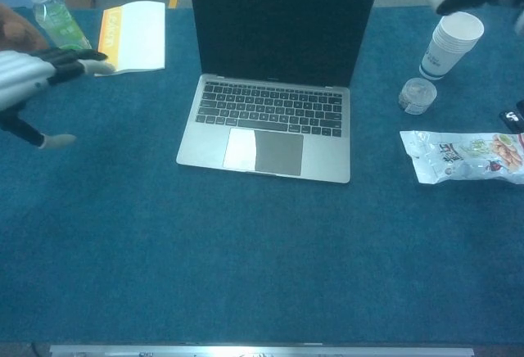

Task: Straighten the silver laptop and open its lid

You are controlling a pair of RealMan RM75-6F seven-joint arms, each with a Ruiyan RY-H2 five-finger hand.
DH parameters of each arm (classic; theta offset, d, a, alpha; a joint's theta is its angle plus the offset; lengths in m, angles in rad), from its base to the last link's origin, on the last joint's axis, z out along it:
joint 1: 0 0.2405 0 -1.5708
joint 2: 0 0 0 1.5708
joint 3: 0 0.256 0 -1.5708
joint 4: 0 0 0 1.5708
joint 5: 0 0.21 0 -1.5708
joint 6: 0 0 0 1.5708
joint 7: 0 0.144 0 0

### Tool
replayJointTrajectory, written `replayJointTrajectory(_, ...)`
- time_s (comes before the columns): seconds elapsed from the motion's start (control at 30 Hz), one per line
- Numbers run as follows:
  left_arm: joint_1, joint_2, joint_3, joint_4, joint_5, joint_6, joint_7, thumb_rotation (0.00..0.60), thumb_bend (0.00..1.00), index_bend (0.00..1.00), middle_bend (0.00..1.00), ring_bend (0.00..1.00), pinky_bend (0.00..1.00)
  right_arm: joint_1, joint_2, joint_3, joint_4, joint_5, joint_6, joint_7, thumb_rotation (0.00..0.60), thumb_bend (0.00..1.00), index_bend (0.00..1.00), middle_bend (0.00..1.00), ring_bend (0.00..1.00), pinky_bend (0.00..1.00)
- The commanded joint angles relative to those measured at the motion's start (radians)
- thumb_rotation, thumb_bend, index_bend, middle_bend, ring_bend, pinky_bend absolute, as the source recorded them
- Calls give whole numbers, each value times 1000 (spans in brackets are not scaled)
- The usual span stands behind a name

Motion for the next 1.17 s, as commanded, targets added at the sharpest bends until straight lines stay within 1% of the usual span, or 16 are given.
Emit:
replayJointTrajectory(0.03,87,43,-2,17,-15,95,-46,600,248,0,0,0,14,-95,68,-77,-66,-80,77,46,600,462,0,127,12,145)
replayJointTrajectory(0.13,148,63,5,22,-29,157,-47,600,248,0,0,0,14,-175,103,-128,-79,-146,139,109,600,462,0,127,12,145)
replayJointTrajectory(0.3,236,78,8,25,-32,259,-69,600,248,0,0,0,14,-281,129,-194,-59,-232,217,196,600,462,0,127,12,145)
replayJointTrajectory(0.43,305,79,10,39,-11,344,-91,600,247,0,0,0,14,-360,120,-239,-19,-287,271,242,600,461,0,127,12,145)
replayJointTrajectory(0.57,371,66,21,69,26,424,-128,600,248,0,0,0,14,-425,109,-266,14,-320,315,279,600,461,0,126,13,145)
replayJointTrajectory(0.67,417,50,20,98,43,482,-147,600,247,0,0,0,14,-468,100,-271,42,-327,349,276,600,462,0,126,12,145)
replayJointTrajectory(0.8,454,43,20,125,58,515,-185,600,247,0,0,0,14,-506,101,-265,57,-318,362,300,600,462,0,127,13,145)
replayJointTrajectory(0.97,482,30,6,163,65,538,-234,600,247,0,0,0,14,-533,107,-256,56,-323,360,303,600,462,0,126,12,145)
replayJointTrajectory(1.17,490,25,-10,183,59,518,-251,600,247,0,0,0,14,-551,113,-238,52,-312,342,303,600,461,0,126,12,145)
